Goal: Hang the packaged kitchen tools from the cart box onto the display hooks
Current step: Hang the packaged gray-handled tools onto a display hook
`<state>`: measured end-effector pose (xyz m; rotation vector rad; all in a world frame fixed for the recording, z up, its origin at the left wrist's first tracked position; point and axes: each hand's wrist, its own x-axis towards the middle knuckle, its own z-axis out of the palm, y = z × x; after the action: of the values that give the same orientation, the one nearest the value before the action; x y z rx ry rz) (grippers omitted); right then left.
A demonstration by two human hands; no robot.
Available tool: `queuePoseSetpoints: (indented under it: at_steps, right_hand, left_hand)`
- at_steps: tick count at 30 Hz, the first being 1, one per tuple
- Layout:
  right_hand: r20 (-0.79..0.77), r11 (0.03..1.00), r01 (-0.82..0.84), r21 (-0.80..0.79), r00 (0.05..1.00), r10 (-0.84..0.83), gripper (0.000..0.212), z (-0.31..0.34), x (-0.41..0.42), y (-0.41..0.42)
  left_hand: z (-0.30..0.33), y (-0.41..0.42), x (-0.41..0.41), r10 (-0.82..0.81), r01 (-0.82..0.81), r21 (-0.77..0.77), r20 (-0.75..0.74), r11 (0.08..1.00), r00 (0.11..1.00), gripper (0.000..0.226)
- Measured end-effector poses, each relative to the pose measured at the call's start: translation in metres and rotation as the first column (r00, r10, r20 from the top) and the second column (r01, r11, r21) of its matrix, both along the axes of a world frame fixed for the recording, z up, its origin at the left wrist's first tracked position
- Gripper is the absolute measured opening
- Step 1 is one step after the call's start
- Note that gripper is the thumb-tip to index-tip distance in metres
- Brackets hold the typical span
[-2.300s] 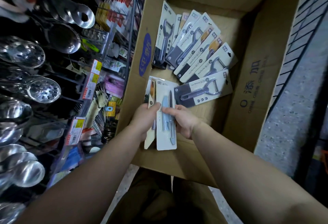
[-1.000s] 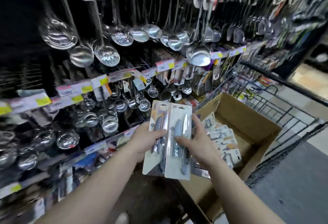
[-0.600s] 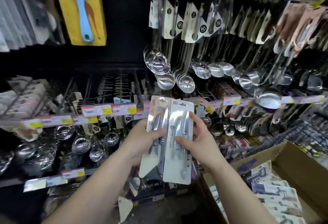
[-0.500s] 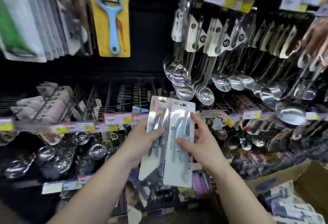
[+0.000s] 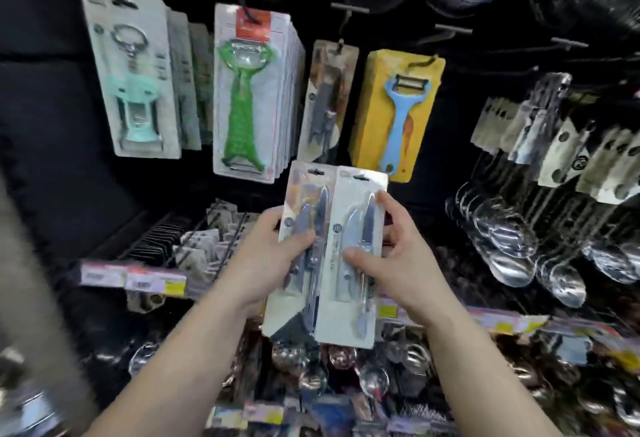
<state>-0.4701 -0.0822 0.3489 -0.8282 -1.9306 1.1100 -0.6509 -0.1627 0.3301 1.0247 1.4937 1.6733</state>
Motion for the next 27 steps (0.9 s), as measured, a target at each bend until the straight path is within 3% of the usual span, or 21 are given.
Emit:
queuePoseSetpoints:
  at_steps: [11,15,20,27]
  right_hand:
    - [-0.074,0.997,0.046,0.067,0.996,-0.041,0.093,0.033,-0.044,0.01]
    - [-0.079,0.994,0.032,0.107,0.997,-0.023,0.087,0.05,-0.044,0.019]
    - [-0.081,0.982,-0.025,0.189,0.996,0.041,0.088,0.069,-0.047,0.023]
    - [-0.096,0.953,-0.113,0.281,0.985,0.145,0.091,0.098,-0.055,0.023]
  left_hand:
    - [0.033,0.014,-0.043,-0.037,0.042,0.089,-0.055,0.995,0.998,0.039]
    - [0.045,0.022,-0.043,-0.015,0.021,0.124,-0.05,0.992,0.999,0.026]
    - [0.062,0.017,-0.039,0.017,-0.007,0.175,-0.056,0.985,0.998,0.033]
    - [0.09,0.001,-0.039,0.148,-0.125,0.281,-0.064,0.952,0.987,0.026]
